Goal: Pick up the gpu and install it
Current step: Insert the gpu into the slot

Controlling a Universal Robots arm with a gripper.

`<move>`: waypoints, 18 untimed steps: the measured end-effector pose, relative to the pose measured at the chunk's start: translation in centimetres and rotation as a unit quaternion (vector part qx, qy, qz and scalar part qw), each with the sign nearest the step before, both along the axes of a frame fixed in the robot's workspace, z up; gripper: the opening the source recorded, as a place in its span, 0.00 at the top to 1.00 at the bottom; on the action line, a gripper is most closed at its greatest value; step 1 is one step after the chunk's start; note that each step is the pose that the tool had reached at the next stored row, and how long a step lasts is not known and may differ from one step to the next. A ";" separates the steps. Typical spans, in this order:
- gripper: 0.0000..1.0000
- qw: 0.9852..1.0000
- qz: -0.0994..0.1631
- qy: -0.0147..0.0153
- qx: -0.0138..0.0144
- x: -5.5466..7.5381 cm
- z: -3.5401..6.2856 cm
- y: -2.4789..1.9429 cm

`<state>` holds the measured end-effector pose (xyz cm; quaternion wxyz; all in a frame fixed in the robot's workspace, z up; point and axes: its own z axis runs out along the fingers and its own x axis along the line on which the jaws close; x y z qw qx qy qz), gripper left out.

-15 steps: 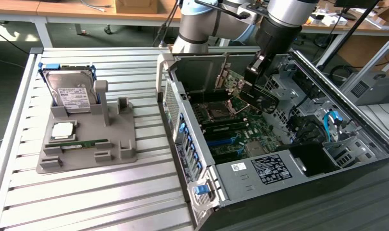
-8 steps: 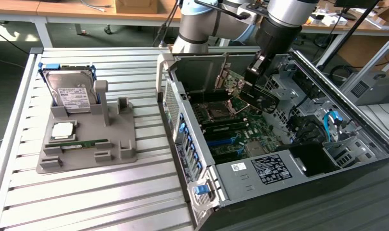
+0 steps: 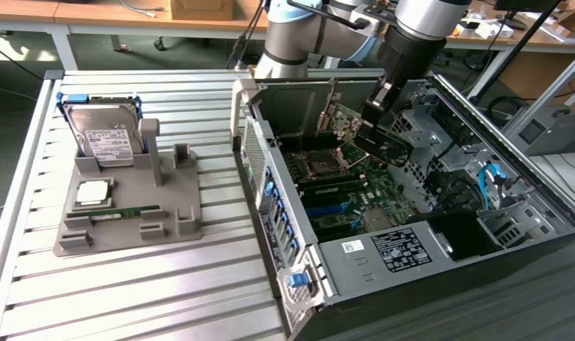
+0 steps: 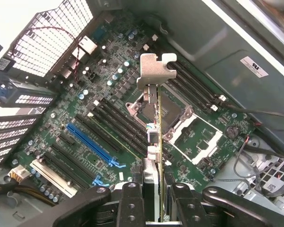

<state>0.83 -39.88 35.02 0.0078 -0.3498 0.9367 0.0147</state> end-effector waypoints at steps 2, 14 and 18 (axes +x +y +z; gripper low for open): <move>0.73 1.000 0.003 0.000 0.000 0.0 0.00 0.00; 0.73 1.000 0.018 0.000 0.000 0.0 -0.01 0.00; 0.73 1.000 0.023 0.000 0.000 0.0 -0.01 0.00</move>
